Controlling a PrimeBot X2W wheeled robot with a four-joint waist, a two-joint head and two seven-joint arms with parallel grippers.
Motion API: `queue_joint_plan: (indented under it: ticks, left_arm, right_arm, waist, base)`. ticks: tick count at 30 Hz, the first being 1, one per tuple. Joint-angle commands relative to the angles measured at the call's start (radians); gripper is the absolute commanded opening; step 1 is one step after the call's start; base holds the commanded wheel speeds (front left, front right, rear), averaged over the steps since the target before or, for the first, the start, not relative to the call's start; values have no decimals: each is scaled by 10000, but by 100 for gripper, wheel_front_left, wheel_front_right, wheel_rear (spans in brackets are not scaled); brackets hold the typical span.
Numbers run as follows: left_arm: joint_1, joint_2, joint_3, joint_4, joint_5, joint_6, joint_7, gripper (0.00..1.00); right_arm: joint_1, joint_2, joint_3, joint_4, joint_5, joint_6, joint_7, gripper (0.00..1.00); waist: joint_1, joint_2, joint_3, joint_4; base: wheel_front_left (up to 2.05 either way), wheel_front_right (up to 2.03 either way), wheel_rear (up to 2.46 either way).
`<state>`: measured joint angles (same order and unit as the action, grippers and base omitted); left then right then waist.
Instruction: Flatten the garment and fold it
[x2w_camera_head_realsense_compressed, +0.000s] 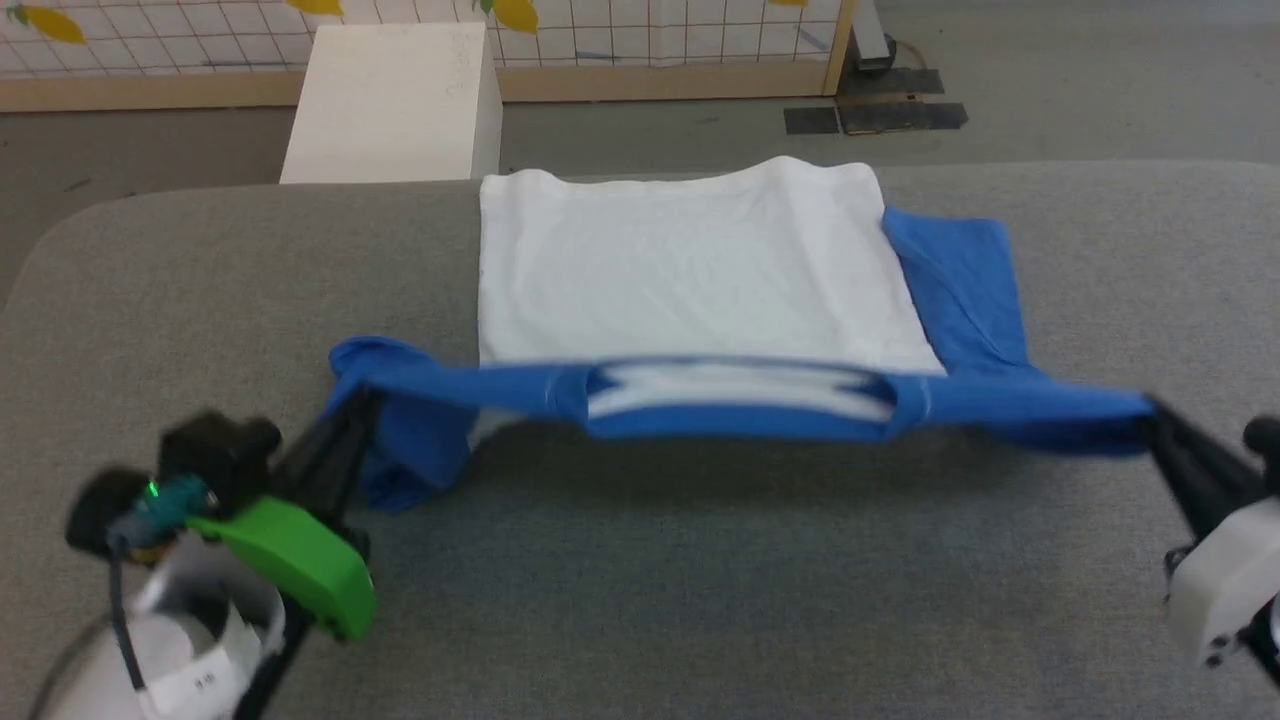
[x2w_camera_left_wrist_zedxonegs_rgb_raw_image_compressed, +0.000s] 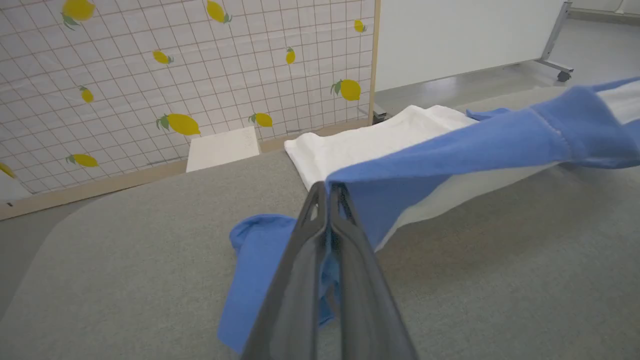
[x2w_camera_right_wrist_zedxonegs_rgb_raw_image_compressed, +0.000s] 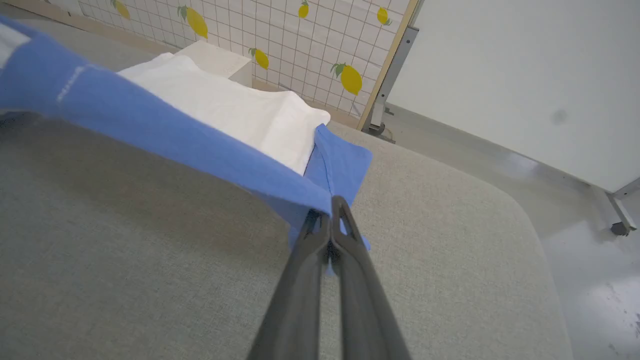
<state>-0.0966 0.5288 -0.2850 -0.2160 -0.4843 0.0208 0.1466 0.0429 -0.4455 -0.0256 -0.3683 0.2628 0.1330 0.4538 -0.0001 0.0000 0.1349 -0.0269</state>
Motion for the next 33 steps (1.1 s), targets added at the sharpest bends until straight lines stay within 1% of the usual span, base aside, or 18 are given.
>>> queue_joint_plan:
  ticks: [1, 5, 8, 9, 13, 16, 18, 20, 22, 23, 25, 27, 30, 33]
  left_arm:
    - [-580, 300, 215, -129, 157, -58, 0, 0]
    - [-2026, 757, 307, -622, 333, -410, 516, 0]
    - [-3175, 1049, 250, -930, 497, -687, 1027, 0]
    - [-4603, 1192, 162, -942, 488, -953, 1583, 0]
    - [-6458, 1076, 145, -381, 30, -1183, 2097, 0]
    - [-7821, 929, 201, 326, -319, -1273, 2372, 0]
    - [-8701, 853, 269, 880, -482, -1302, 2546, 0]
    - [-9561, 699, 468, 1378, -745, -1265, 2709, 0]
    - [-10372, 692, 576, 1814, -682, -1209, 2789, 0]
    - [-10790, 661, 651, 2031, -619, -1113, 2790, 0]
    - [-11575, 597, 833, 2444, -421, -866, 2622, 0]
    - [-12291, 537, 948, 2809, -159, -646, 2351, 0]
    - [-13353, 421, 1122, 3248, 281, -328, 1633, 0]
    - [-14218, 233, 1329, 3540, 546, -23, 835, 0]
  right_arm:
    - [-518, -399, -88, -226, -81, -23, 192, 0]
    - [-1956, -1562, 187, -702, 87, -23, 857, 0]
    - [-3292, -2390, 567, -753, 427, -23, 1273, 0]
    - [-4965, -3142, 1164, -385, 882, -23, 1728, 0]
    - [-7367, -3620, 2274, 501, 1436, -23, 2119, 0]
    - [-9153, -3657, 3127, 1262, 1603, -23, 2236, 0]
    - [-10375, -3557, 3678, 1867, 1550, -23, 2181, 0]
    - [-11534, -3409, 4187, 2498, 1411, -23, 2027, 0]
    - [-12572, -3207, 4620, 3195, 1182, -23, 1821, 0]
    - [-13096, -3072, 4756, 3588, 1055, -23, 1704, 0]
    - [-14037, -2792, 4861, 4255, 728, -23, 1392, 0]
    - [-14925, -2503, 4759, 4847, 202, -23, 926, 0]
    - [-16110, -1985, 4310, 5657, -930, -23, 3, 0]
    - [-16944, -1482, 3863, 6369, -1830, -23, -700, 0]
  waist:
    - [1, 0, -33, -22]
    - [1, 0, 73, -79]
    - [1, 0, 320, -153]
    - [1, 0, 777, -240]
    - [1, 0, 1694, -371]
    - [1, 0, 2522, -486]
    - [1, 0, 3084, -582]
    - [1, 0, 3698, -696]
    - [1, 0, 4220, -786]
    - [1, 0, 4487, -820]
    - [1, 0, 4950, -881]
    - [1, 0, 5341, -927]
    - [1, 0, 5790, -973]
    - [1, 0, 6043, -1006]
  base:
    - [0, 0, 0]
    - [0, 0, 0]
    - [0, 0, 0]
    - [0, 0, 0]
    - [0, 0, 0]
    - [0, 0, 0]
    - [0, 0, 0]
    - [0, 0, 0]
    - [0, 0, 0]
    - [0, 0, 0]
    - [0, 0, 0]
    - [0, 0, 0]
    - [0, 0, 0]
    - [0, 0, 0]
